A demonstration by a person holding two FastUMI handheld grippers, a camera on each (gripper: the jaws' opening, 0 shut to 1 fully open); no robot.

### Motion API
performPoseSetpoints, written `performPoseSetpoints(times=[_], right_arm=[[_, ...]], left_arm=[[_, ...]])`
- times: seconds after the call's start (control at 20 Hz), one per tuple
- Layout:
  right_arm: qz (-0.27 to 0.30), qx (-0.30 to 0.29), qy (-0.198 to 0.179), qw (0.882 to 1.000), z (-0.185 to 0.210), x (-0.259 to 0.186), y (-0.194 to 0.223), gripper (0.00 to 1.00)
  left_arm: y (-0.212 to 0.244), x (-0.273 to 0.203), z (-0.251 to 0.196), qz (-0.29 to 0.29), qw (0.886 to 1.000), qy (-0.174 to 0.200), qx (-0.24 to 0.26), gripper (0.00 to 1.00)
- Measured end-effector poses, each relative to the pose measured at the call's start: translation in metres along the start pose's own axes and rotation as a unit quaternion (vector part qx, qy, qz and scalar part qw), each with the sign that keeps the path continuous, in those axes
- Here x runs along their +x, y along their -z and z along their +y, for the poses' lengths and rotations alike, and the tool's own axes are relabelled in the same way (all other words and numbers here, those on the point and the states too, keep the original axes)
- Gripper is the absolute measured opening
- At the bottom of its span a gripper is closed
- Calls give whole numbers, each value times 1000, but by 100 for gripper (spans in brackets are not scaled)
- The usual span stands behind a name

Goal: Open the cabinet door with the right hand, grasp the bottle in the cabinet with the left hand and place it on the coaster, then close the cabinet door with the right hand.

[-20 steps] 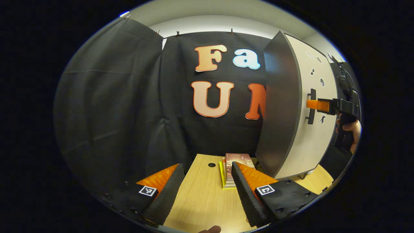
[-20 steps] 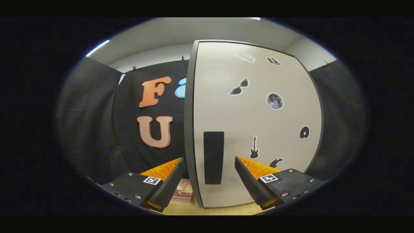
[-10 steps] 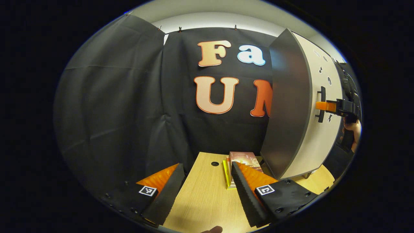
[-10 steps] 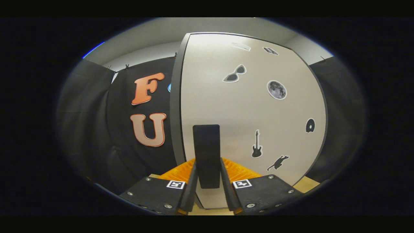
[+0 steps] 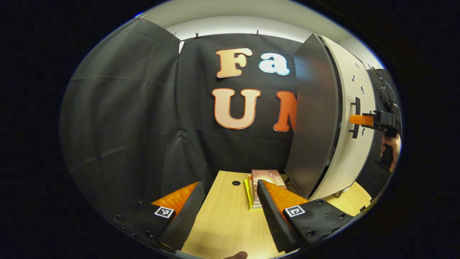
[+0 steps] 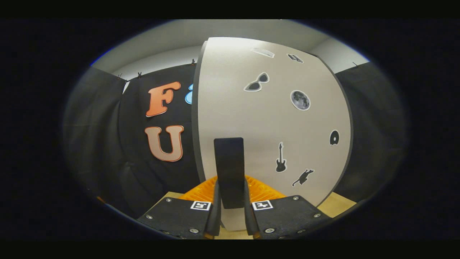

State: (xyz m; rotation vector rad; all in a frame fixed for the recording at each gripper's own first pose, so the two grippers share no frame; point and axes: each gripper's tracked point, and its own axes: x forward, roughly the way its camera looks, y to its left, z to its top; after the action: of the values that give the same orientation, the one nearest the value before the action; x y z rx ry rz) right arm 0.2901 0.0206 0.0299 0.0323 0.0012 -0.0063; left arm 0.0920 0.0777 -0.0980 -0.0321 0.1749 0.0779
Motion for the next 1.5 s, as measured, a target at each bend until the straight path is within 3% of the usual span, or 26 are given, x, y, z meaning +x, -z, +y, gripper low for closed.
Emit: performPoseSetpoints(times=[0.15,0.75,1.0,1.05,1.1,1.5], right_arm=[[-2,8,-7,1000,-2,-15,-4,22],[-12,43,-23,999,-25,-68,-12,21],[-9,45,-32,998,-39,-83,-13,18],[-9,44,-31,999,-43,-86,-12,24],[-8,42,-28,999,-49,-89,-13,18],[-4,28,1,1000,-90,-109,-13,20]], left_arm=[[-3,-16,-12,-3,1000,6,5,97],[-4,-95,-69,-10,999,3,45,97],[-5,-115,-109,-15,998,19,54,96],[-6,-117,-115,-15,998,19,54,96],[-2,-119,-123,-13,998,22,52,96],[16,-134,-186,2,998,42,49,95]])
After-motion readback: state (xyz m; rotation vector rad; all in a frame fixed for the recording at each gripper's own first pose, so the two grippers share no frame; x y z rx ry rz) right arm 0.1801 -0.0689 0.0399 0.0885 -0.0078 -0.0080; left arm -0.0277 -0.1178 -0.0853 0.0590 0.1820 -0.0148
